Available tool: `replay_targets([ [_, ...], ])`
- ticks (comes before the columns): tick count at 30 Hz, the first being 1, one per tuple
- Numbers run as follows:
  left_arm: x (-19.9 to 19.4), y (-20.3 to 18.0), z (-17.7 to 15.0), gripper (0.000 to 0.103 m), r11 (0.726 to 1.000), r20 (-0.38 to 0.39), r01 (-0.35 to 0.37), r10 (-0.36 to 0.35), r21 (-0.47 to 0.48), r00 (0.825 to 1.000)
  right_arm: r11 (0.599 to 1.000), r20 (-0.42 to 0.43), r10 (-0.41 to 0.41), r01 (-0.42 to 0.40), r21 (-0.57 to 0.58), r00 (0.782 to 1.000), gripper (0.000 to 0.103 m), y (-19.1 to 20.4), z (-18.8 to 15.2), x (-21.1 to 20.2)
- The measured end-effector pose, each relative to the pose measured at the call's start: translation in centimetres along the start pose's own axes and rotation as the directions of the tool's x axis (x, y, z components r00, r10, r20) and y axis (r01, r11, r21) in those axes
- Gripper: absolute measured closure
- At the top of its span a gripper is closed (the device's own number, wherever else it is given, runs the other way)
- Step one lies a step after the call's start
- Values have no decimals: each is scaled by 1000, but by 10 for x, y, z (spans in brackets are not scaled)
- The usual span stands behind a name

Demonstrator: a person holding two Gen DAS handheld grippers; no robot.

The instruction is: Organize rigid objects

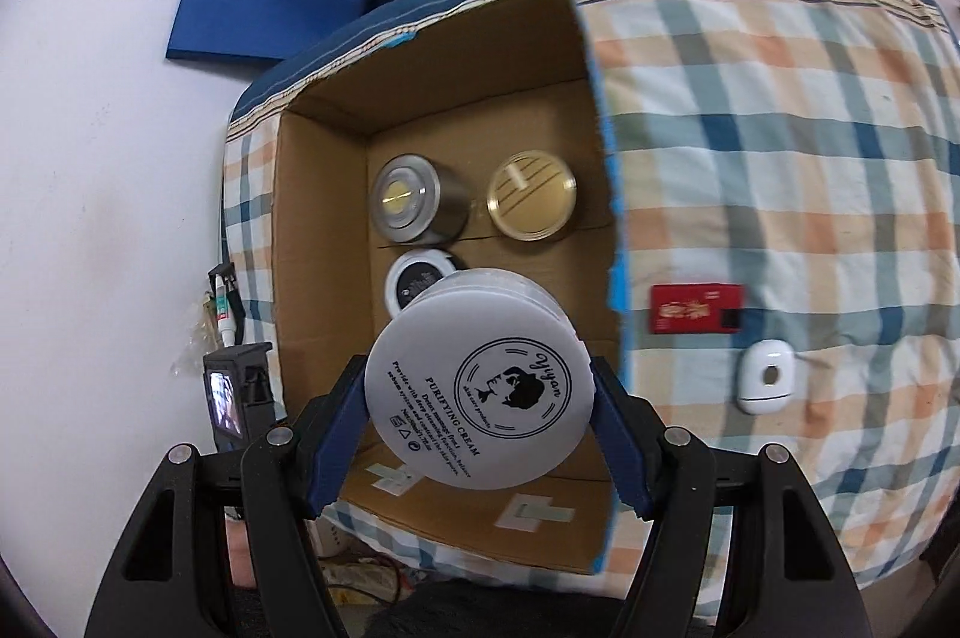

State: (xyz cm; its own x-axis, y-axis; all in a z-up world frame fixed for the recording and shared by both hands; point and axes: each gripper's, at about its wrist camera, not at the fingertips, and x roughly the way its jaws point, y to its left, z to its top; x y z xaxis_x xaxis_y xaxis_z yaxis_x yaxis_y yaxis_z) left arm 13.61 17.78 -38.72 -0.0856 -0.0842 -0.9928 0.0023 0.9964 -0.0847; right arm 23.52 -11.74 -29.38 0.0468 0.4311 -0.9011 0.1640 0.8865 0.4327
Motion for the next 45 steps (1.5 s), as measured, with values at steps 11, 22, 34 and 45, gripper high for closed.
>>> replay_targets([
  [11,3,1,0,98,1000,-3,0,0,4,1000,997,-32,-76,76,-3,997,31,12,8,53],
  [22,5,-5,4,98,1000,-8,-2,2,11,1000,984,-87,-176,177,-6,980,31,14,18,101],
  [34,4,-5,6,98,1000,-8,0,0,18,1000,943,-150,-333,327,-64,931,30,27,33,146],
  [45,3,-4,3,98,1000,-7,2,-2,17,1000,937,-97,-344,334,-103,934,1,48,28,134],
])
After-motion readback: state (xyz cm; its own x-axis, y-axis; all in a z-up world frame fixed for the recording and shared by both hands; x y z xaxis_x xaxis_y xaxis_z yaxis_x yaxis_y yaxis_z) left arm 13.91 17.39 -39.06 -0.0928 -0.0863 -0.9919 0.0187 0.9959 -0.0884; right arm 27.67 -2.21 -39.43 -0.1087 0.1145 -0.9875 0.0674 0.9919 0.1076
